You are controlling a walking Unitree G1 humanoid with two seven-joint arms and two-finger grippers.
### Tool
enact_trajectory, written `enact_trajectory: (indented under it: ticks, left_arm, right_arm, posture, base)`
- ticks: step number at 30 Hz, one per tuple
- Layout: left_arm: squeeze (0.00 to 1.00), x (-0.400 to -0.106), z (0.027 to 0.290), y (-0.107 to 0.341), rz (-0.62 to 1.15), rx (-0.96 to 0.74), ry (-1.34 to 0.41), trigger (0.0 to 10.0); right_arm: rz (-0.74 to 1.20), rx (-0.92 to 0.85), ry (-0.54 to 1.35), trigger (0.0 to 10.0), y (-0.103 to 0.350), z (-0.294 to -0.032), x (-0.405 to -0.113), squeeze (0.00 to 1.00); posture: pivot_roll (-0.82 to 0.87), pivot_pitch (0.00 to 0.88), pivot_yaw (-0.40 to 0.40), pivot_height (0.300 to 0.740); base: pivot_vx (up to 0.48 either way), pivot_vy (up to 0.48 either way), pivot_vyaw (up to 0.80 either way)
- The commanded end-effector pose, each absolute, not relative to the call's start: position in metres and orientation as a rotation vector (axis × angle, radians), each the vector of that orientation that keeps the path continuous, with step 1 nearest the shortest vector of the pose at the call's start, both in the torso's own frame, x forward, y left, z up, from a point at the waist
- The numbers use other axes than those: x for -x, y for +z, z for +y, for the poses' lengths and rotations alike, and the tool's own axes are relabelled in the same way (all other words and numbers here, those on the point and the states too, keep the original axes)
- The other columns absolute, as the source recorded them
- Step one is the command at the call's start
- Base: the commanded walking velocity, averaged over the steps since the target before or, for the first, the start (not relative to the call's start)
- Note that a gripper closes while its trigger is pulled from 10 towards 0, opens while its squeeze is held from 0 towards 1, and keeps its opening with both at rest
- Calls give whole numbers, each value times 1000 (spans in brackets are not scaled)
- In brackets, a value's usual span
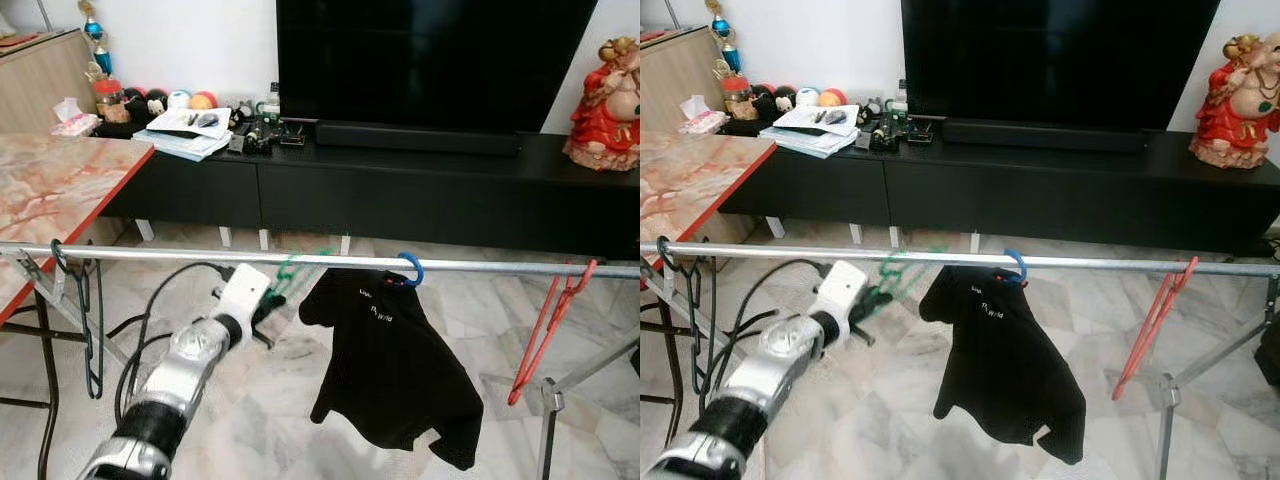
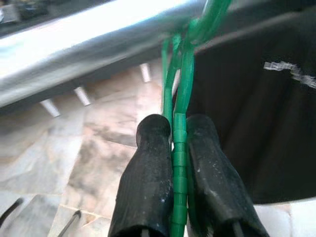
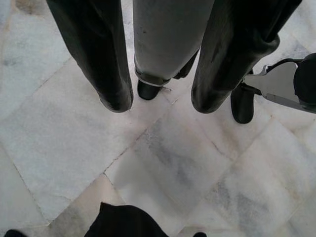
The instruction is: Hang hanger
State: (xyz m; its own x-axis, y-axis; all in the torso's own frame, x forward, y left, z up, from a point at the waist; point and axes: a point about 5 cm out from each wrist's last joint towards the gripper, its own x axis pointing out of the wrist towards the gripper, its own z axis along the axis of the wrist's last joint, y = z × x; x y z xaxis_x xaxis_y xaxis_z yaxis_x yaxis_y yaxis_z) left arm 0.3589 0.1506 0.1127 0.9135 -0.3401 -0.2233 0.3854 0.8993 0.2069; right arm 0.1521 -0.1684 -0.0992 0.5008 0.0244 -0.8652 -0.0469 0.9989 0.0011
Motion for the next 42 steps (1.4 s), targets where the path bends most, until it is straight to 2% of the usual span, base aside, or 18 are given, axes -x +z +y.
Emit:
enact_trajectory:
  ticks: [1, 6, 16, 22, 23, 24, 25, 26, 28, 31, 42]
  left_arm:
    - [0, -365, 154, 114, 195, -237, -317, 10000]
    - [0, -371, 160, 112, 265, -238, -240, 10000]
    - [0, -370, 168, 98, 374, -253, -206, 10000]
    - [0, -368, 166, 92, 389, -178, -200, 10000]
    - [490, -368, 165, 93, 376, -158, -199, 10000]
    - [522, -367, 165, 93, 370, -147, -199, 10000]
    - [596, -367, 164, 93, 361, -134, -199, 10000]
    - [596, -367, 164, 94, 355, -126, -199, 10000]
    - [910, -366, 165, 95, 332, -89, -198, 10000]
    - [933, -364, 163, 96, 300, -62, -219, 10000]
    - [894, -355, 166, 101, 233, -41, -234, 10000]
  right_arm:
    - [1042, 26, 41, 10000, -99, -169, -153, 0]
    - [1043, 28, 38, 10000, -99, -170, -152, 0]
    - [1047, 27, 40, 10000, -99, -169, -152, 0]
    - [1044, 26, 39, 10000, -99, -169, -152, 0]
    - [1044, 26, 38, 10000, -99, -169, -153, 0]
    - [1044, 26, 37, 10000, -99, -169, -153, 0]
    - [1044, 26, 38, 10000, -99, -169, -153, 0]
    - [1044, 26, 38, 10000, -99, -169, -152, 0]
    - [1044, 25, 37, 10000, -99, -169, -152, 0]
    - [1045, 26, 39, 10000, -99, -169, -152, 0]
    - [1045, 24, 41, 10000, -99, -168, -152, 0]
  posture:
    - [117, 9, -24, 740]
    - [113, 10, -23, 740]
    - [119, 12, -20, 740]
    - [117, 13, -18, 740]
    - [117, 13, -18, 740]
    - [117, 13, -18, 740]
    - [117, 13, -18, 740]
    - [117, 14, -19, 740]
    - [117, 14, -19, 740]
    - [121, 15, -20, 740]
    - [125, 19, -15, 740]
  base:
    - [0, 0, 0]
    - [0, 0, 0]
    - [0, 0, 0]
    - [0, 0, 0]
    - [0, 0, 0]
    - [0, 0, 0]
    - [0, 0, 0]
    - [0, 0, 0]
    - [0, 0, 0]
    - [0, 0, 0]
    - [0, 0, 0]
